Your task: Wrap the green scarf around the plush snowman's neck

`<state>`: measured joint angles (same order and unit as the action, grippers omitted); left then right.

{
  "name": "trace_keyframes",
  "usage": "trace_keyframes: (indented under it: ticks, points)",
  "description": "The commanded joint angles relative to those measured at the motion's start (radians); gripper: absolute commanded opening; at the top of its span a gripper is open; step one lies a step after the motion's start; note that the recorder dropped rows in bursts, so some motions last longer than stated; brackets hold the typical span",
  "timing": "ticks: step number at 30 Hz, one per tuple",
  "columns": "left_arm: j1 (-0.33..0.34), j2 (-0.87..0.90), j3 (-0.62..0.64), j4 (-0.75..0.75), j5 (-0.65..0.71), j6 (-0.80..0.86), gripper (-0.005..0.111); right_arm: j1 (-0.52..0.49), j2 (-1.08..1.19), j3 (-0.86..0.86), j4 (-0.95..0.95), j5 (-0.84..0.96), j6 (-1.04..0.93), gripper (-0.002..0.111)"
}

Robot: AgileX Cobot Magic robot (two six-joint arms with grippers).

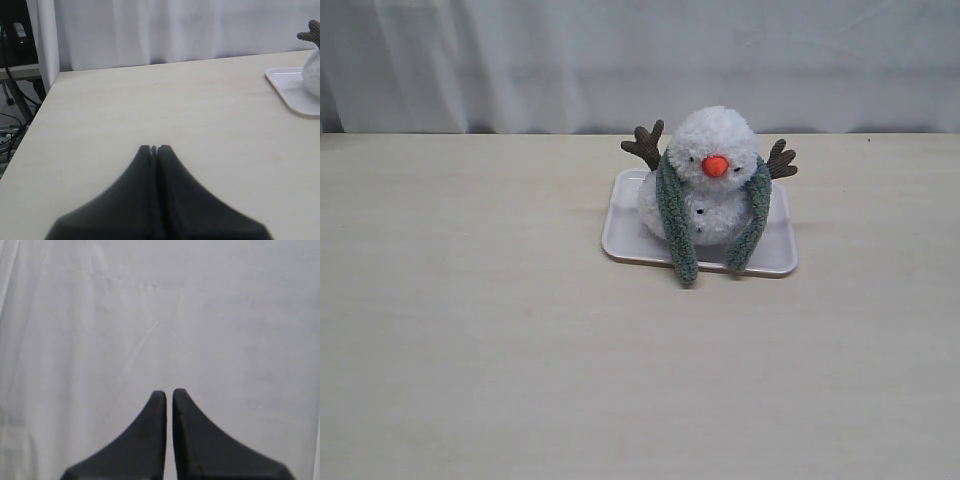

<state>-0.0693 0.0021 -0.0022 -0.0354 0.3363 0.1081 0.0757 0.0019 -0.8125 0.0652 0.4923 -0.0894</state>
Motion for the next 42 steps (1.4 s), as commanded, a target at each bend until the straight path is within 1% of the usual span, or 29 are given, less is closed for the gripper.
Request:
trace_keyframes:
  ticks: [1,3,5,9,12,18,24,30,40,42]
  points:
    - [0.004,-0.002,0.002,-0.002,-0.013,-0.005,0.000,-0.030,-0.002,0.062,-0.029,-0.203,0.007,0.004]
    - [0.004,-0.002,0.002,-0.002,-0.013,-0.005,0.000,-0.040,-0.002,0.101,-0.029,-0.295,0.010,0.004]
    - [0.004,-0.002,0.002,-0.002,-0.013,-0.005,0.000,-0.059,-0.002,0.140,-0.029,-0.339,0.015,0.004]
    - [0.004,-0.002,0.002,-0.002,-0.013,-0.005,0.000,-0.100,-0.002,0.210,-0.029,-0.344,0.015,0.004]
    - [0.004,-0.002,0.002,-0.002,-0.013,-0.005,0.000,-0.111,-0.002,0.275,-0.065,-0.344,0.024,0.004]
    - [0.004,-0.002,0.002,-0.002,-0.013,-0.005,0.000,-0.109,-0.002,0.437,-0.107,-0.346,0.043,0.004]
    - [0.004,-0.002,0.002,-0.002,-0.013,-0.005,0.000,-0.109,-0.002,0.578,-0.132,-0.355,0.111,0.004]
    - [0.004,-0.002,0.002,-0.002,-0.013,-0.005,0.000,-0.109,-0.002,0.696,-0.132,-0.409,0.111,0.004]
    - [0.004,-0.002,0.002,-0.002,-0.013,-0.005,0.000,-0.109,-0.002,0.812,-0.132,-0.480,0.111,0.004]
    - [0.004,-0.002,0.002,-0.002,-0.013,-0.005,0.000,-0.109,-0.002,0.812,-0.132,-0.438,0.111,0.004]
